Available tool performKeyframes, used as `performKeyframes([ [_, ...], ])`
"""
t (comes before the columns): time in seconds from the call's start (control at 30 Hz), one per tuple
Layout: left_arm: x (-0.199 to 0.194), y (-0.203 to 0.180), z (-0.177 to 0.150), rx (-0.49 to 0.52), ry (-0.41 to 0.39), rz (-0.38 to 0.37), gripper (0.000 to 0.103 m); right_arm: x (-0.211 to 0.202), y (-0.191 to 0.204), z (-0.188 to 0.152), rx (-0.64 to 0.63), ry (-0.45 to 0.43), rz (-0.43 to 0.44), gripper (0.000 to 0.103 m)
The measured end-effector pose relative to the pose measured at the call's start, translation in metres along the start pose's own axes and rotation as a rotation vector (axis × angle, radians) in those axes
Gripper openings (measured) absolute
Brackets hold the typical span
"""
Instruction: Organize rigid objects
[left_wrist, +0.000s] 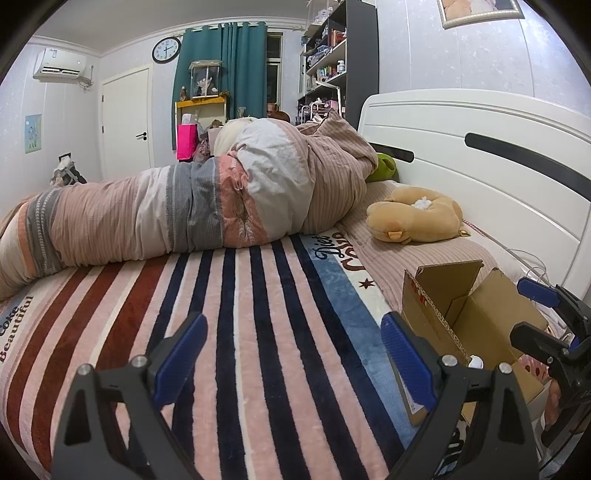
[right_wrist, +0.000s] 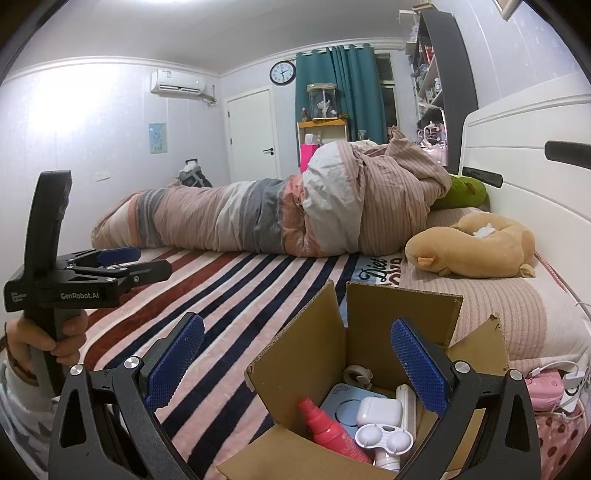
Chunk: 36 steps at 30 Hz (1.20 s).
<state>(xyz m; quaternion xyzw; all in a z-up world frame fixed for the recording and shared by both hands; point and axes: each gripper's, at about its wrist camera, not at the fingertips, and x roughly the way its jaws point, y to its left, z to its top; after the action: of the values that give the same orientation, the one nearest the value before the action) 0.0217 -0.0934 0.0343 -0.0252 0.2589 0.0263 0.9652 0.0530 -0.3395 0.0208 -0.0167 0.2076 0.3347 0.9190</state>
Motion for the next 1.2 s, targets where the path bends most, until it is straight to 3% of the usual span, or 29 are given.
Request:
performKeyframes([
  [1.2,-0.012,-0.007,0.001,0.001,-0.032,0.032,0.094,-0.006,-0.007,0.003,-0.012,-0.025,0.018,0.102],
])
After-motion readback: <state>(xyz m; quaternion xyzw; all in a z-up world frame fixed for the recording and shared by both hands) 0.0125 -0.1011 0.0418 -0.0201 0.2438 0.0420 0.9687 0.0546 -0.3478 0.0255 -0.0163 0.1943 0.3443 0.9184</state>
